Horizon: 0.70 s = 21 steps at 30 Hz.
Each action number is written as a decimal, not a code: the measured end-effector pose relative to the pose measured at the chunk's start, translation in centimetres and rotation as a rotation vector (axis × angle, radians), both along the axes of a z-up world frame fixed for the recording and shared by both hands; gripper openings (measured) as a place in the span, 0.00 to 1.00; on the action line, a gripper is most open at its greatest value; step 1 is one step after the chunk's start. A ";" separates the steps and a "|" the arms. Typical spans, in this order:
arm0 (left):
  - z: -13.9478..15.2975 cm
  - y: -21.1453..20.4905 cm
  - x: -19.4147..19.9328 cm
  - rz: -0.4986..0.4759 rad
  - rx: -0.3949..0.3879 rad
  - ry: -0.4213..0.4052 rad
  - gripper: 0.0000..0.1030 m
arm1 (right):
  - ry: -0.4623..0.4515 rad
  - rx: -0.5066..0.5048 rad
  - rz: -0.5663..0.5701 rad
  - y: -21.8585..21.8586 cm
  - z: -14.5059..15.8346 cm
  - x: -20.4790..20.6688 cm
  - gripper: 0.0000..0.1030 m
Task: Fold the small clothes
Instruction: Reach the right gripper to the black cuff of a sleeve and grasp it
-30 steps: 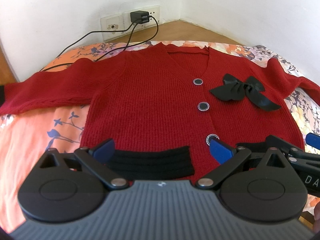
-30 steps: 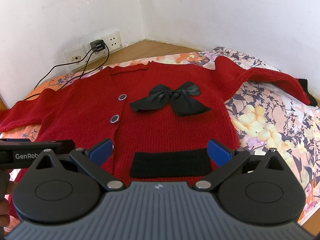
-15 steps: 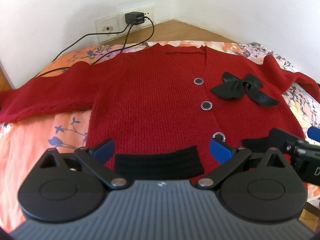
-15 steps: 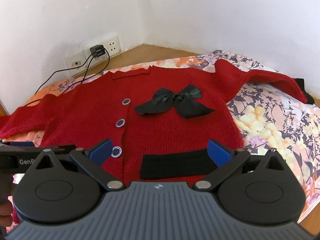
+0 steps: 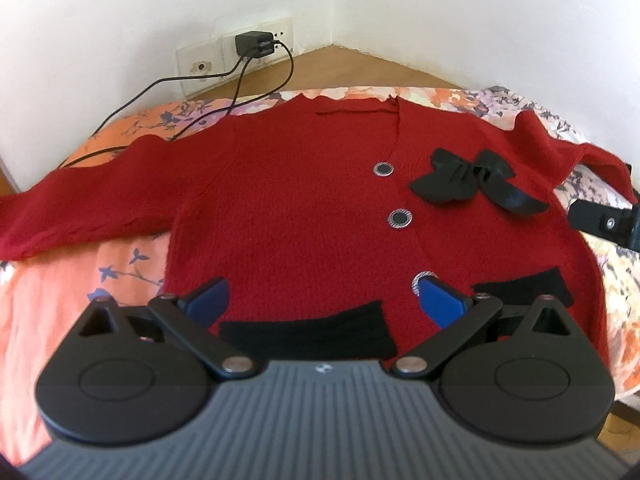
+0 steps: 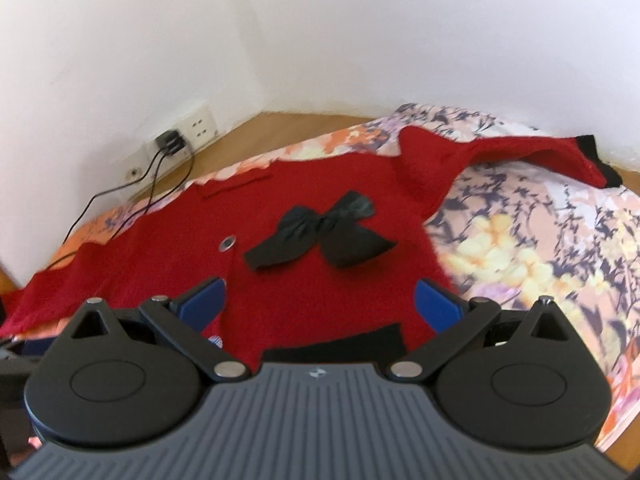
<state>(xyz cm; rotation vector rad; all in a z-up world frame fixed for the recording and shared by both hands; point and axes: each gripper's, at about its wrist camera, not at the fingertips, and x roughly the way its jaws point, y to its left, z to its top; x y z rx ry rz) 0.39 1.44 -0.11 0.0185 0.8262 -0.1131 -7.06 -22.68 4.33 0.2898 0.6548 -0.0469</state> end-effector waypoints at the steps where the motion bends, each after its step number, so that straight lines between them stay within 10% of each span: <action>1: 0.1 -0.3 0.1 0.003 -0.006 0.001 1.00 | -0.003 0.001 -0.004 -0.8 0.0 0.3 1.00; 21: -2.8 -10.0 4.8 0.035 -0.060 0.076 1.00 | 0.040 0.131 -0.108 -18.6 -1.7 6.4 1.00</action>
